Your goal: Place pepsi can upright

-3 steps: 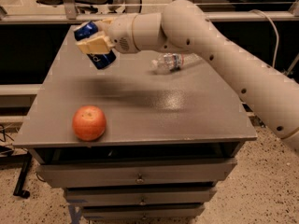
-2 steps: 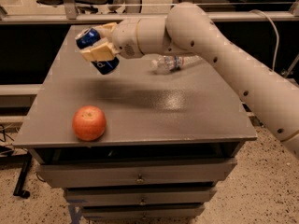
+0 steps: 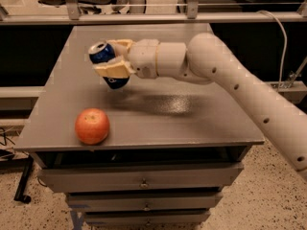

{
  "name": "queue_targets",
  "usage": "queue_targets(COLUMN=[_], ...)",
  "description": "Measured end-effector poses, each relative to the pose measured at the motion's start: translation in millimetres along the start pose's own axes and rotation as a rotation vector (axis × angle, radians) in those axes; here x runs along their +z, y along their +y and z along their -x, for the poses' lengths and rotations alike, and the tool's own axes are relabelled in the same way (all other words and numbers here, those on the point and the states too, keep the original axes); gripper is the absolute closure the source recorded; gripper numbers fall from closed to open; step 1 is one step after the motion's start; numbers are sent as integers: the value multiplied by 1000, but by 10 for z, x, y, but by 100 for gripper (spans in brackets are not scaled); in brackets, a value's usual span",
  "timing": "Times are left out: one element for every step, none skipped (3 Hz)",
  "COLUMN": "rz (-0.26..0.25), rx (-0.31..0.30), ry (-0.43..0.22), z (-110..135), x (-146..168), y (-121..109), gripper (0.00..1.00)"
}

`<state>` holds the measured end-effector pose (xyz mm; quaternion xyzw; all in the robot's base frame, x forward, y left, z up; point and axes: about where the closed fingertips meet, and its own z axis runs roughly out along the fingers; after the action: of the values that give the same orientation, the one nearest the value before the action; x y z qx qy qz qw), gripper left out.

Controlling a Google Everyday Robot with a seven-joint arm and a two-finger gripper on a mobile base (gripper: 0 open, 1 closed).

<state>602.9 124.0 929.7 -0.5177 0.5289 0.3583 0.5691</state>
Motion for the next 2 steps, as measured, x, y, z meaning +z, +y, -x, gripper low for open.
queue_targets(rz=[-29,-53], rx=[7,12], ry=[-70,-100], z=[-16,-27], x=[-150,-277], y=[55,92], gripper=[100,100])
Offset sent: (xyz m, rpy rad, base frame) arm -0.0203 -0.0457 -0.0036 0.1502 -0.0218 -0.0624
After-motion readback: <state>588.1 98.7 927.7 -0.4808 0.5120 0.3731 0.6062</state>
